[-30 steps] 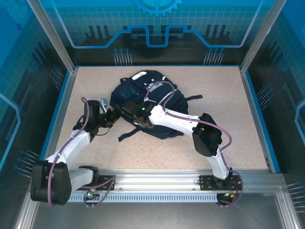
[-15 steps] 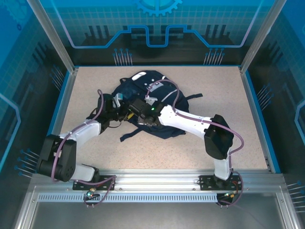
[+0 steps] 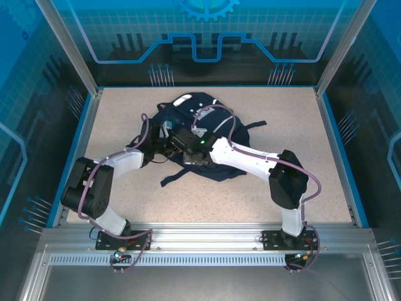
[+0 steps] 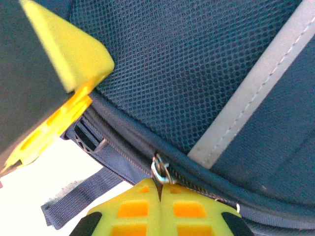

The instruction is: Pack books, pencil case, and school supplies into a backpack

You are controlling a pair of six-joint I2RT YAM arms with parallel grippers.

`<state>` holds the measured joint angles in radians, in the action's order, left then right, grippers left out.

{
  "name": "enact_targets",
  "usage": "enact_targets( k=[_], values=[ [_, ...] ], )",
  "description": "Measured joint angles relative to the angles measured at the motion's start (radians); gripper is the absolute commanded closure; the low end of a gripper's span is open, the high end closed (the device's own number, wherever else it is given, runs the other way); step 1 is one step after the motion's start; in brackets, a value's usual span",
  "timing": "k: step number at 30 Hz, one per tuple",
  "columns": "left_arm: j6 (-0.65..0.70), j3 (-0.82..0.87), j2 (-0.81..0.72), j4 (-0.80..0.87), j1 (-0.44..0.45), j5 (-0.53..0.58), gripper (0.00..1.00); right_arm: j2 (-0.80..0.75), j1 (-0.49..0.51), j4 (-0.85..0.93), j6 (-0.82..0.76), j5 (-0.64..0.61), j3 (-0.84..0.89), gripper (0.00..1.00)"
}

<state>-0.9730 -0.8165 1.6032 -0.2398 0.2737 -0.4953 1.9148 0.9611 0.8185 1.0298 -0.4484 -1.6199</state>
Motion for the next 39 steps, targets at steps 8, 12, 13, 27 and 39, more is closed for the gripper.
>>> enact_targets(
  k=[8, 12, 13, 27, 39],
  values=[
    [0.011, -0.006, 0.007, 0.041, 0.012, 0.074, 1.00, -0.102, -0.008, 0.084, -0.002, -0.153, 0.160, 1.00],
    [0.026, -0.012, 0.007, 0.055, 0.012, 0.086, 1.00, -0.188, -0.050, 0.127, -0.010, -0.208, 0.266, 1.00],
    [0.030, -0.013, 0.007, 0.055, 0.012, 0.084, 1.00, -0.205, -0.064, 0.126, -0.024, -0.211, 0.282, 1.00],
    [0.029, -0.018, 0.007, 0.024, 0.047, 0.037, 1.00, -0.254, 0.056, -0.021, -0.094, -0.133, 0.232, 0.41],
    [0.025, -0.037, 0.012, 0.024, 0.106, 0.013, 1.00, -0.106, 0.058, -0.039, 0.003, -0.117, 0.161, 0.66]
  ],
)
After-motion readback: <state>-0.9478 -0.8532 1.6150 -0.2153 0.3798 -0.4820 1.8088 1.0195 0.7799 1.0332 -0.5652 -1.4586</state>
